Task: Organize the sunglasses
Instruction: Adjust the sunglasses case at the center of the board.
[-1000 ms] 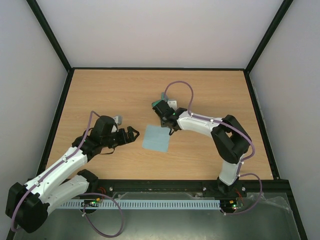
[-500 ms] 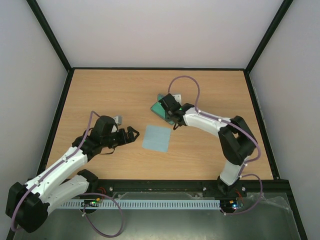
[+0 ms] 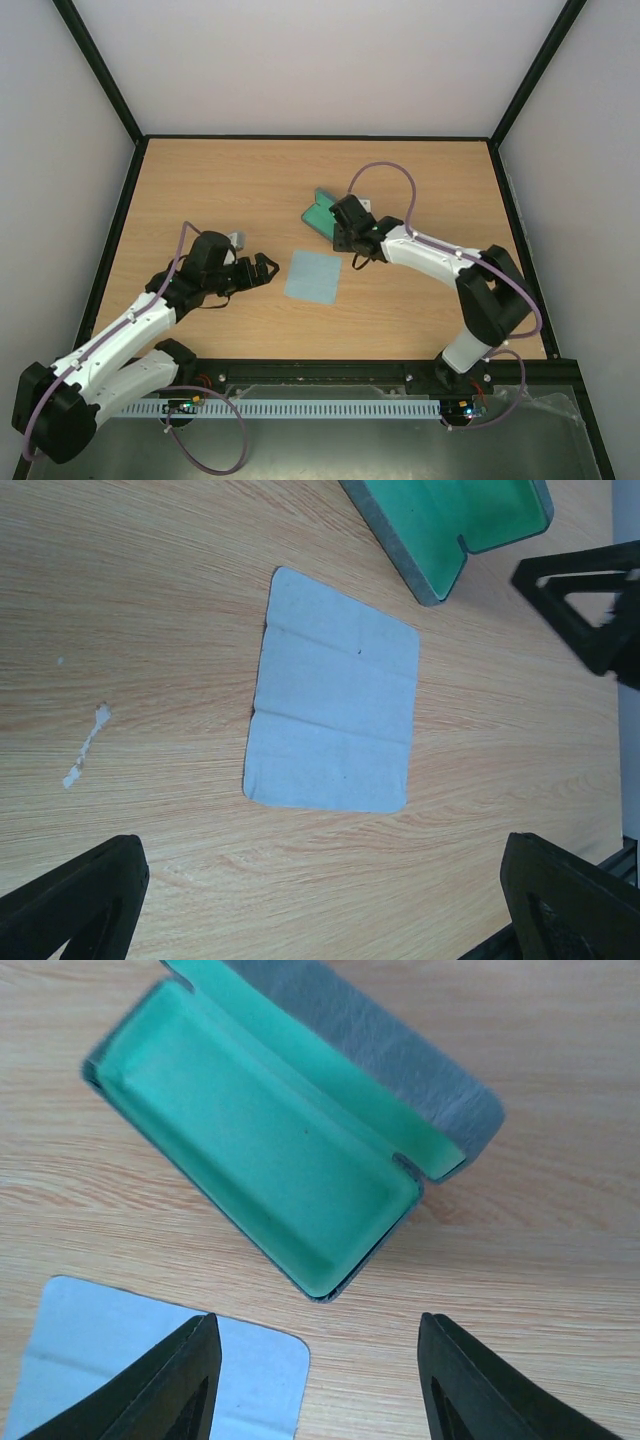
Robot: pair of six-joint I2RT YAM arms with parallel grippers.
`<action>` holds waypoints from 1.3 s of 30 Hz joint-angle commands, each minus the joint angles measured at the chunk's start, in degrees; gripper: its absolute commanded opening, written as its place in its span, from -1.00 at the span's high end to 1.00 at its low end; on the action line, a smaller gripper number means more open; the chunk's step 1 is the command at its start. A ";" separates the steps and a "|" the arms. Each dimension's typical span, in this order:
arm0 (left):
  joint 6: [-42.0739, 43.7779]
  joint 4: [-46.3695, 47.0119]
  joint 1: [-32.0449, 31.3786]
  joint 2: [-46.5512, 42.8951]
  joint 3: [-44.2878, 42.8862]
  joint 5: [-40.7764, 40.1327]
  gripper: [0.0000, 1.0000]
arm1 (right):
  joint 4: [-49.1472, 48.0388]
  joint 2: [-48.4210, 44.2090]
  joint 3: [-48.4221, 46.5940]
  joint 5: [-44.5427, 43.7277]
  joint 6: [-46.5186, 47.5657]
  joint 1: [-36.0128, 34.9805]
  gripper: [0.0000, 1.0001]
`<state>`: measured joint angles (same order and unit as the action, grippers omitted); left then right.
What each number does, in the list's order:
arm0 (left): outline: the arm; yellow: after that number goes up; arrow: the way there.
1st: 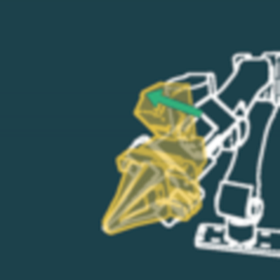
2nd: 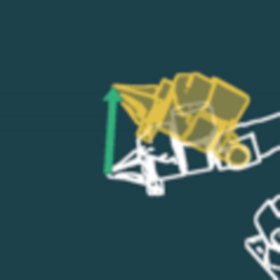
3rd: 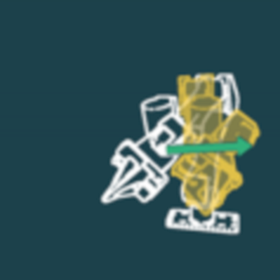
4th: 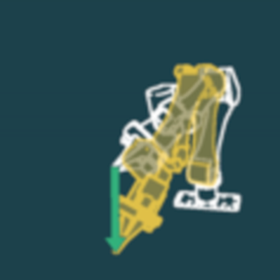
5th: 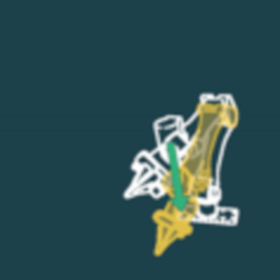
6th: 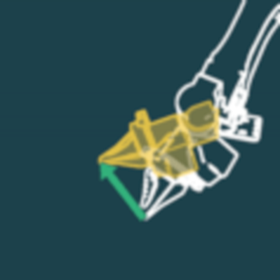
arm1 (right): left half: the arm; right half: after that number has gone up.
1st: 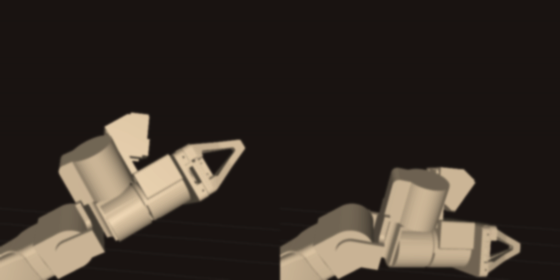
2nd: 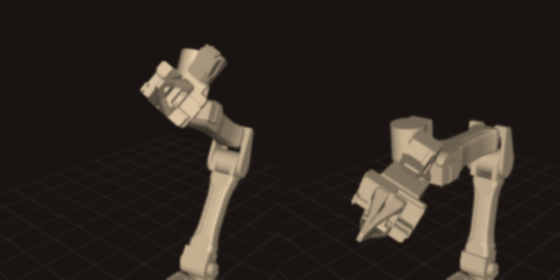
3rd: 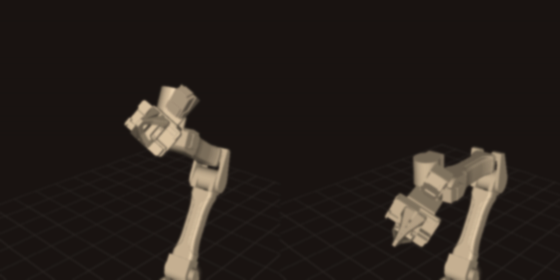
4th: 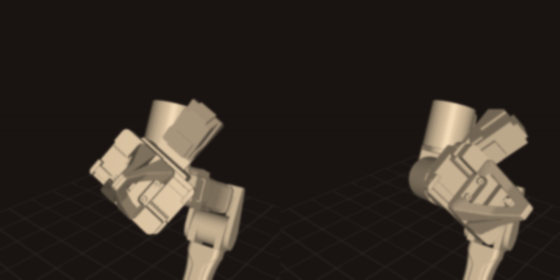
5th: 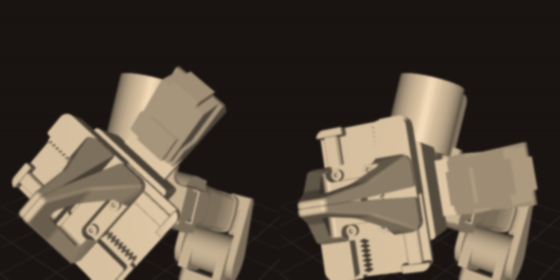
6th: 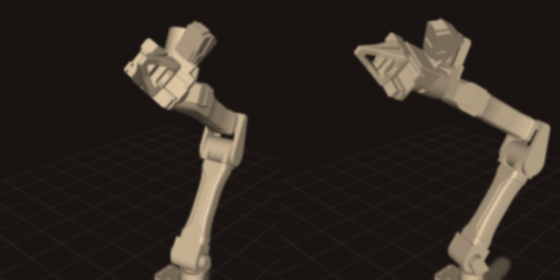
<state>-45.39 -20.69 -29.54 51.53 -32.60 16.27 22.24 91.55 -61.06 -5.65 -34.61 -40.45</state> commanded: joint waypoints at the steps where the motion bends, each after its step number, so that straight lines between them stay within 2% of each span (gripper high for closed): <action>1: 0.65 -0.37 0.39 -0.78 0.34 0.10 -0.99 | -1.80 4.93 -0.39 -0.80 -2.61 0.28 -0.10; 9: 0.52 -0.82 0.45 -1.91 1.18 0.03 -0.98 | -3.05 11.12 -2.93 -4.34 -5.87 0.43 -0.04; 23: 0.91 -0.23 0.45 -1.58 1.59 0.54 -0.98 | -5.15 14.50 -2.99 -6.26 -8.58 1.97 -0.02; 30: 0.91 -0.53 0.47 -1.88 1.67 0.51 -0.99 | -5.96 15.43 -2.06 -5.34 -8.09 1.95 0.24; 39: 0.57 0.00 0.45 -1.52 1.93 0.68 -0.99 | -6.22 12.97 2.31 -6.78 -4.04 1.95 0.38</action>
<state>-45.17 -20.62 -29.54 50.24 -31.48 16.29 15.20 106.21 -60.90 -9.69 -41.25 -38.70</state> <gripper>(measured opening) 0.993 0.327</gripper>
